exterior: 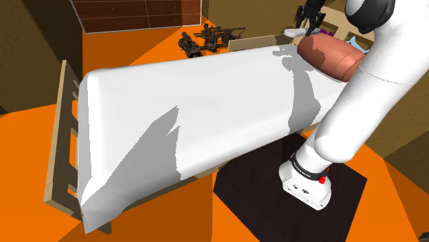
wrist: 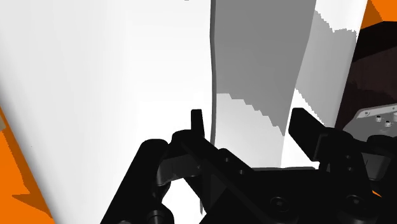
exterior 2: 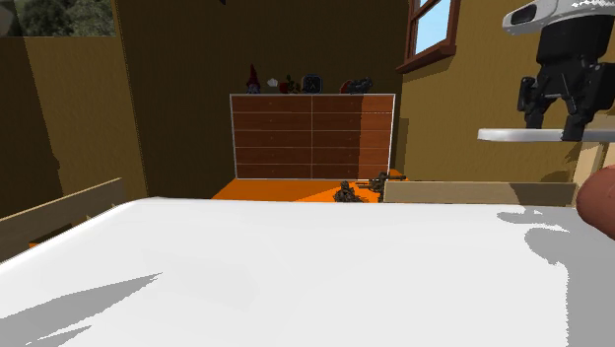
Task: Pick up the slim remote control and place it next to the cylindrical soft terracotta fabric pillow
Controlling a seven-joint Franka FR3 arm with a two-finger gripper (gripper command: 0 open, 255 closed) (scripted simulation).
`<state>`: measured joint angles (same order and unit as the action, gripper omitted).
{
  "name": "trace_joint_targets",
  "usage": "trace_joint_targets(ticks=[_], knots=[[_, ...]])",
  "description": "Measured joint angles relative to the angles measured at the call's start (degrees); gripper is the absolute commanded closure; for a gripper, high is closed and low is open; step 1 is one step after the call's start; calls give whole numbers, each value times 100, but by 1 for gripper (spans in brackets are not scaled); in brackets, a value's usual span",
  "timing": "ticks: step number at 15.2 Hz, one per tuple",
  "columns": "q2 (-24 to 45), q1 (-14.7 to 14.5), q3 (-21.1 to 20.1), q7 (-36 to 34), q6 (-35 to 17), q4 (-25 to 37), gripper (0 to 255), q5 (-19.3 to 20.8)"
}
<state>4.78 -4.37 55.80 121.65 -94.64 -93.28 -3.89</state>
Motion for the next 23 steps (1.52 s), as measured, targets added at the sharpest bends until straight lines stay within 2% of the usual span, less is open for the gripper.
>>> trace_joint_targets(ticks=[13,23], knots=[[-54,-49,-24,-11,-1001,-1032,255,34],[178,-2,-52,130,-1746,-1650,255,-186]])
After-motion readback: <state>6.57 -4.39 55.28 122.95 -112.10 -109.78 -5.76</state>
